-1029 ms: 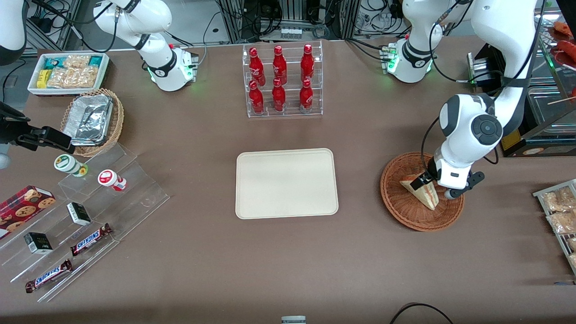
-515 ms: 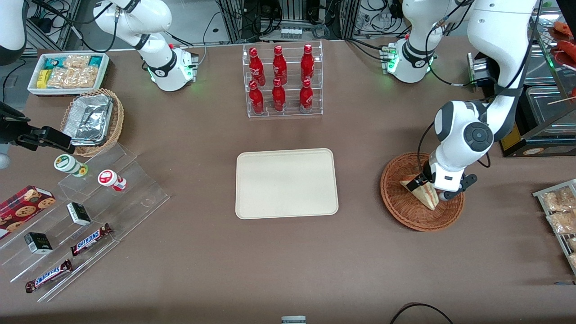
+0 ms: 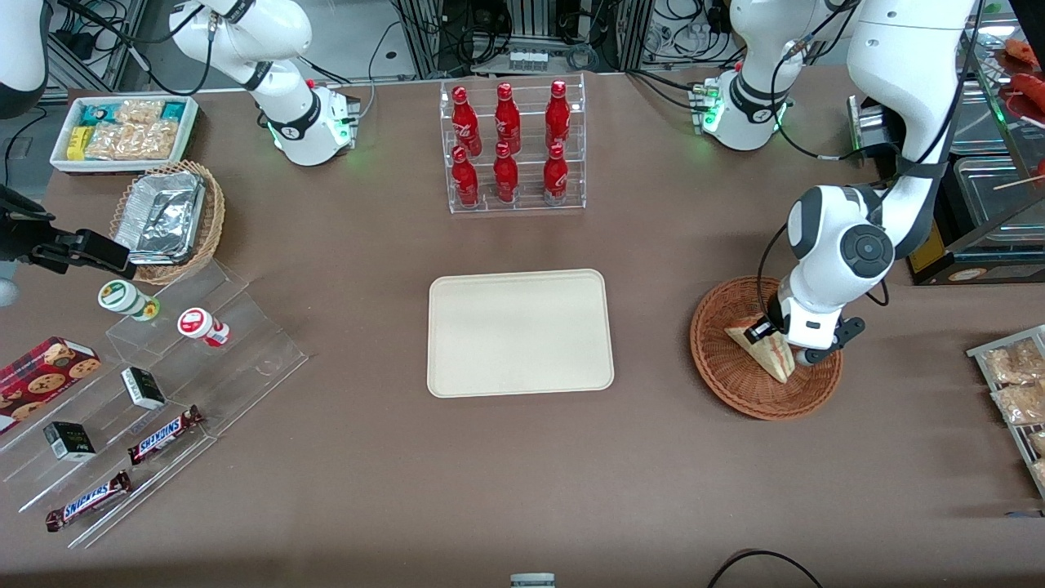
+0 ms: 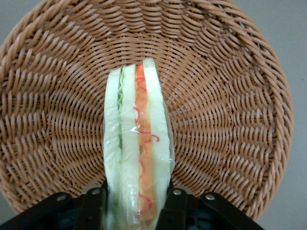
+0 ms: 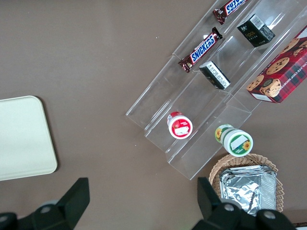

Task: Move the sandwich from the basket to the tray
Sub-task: 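Lower the open left gripper around the sandwich and close it, then lift the sandwich with the left gripper and carry it over the tray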

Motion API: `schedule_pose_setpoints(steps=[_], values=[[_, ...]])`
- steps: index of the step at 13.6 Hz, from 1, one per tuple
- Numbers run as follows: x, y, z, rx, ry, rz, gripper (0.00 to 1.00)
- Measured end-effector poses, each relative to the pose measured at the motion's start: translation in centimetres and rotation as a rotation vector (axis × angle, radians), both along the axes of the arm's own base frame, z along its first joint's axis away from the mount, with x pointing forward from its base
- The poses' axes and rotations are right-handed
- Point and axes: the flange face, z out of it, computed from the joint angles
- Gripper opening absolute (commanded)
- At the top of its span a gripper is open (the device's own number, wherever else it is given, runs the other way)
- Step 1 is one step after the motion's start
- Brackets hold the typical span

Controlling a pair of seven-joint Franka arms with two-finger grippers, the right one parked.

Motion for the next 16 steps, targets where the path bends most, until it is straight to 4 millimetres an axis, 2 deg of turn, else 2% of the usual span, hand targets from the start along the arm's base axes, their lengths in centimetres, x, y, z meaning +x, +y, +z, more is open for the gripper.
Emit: schedule_pose_setpoints(steps=[2, 4, 5, 6, 8, 10, 13, 16], values=[[0.4, 0.0, 2.7, 0.009, 0.027, -0.005, 0.09], [1.0, -0.4, 7.2, 0.026, 0.053, -0.023, 0.09], [1.2, -1.3, 9.8, 0.031, 0.059, -0.039, 0.09], [1.5, -2.8, 12.3, 0.032, 0.056, -0.063, 0.09], [1.7, -7.2, 16.0, 0.03, 0.039, -0.137, 0.09], [1.3, -12.8, 17.0, 0.025, 0.022, -0.225, 0.09], [0.6, -21.4, 15.8, 0.015, 0.019, -0.341, 0.08], [0.3, -28.2, 14.4, 0.001, 0.013, -0.414, 0.08]])
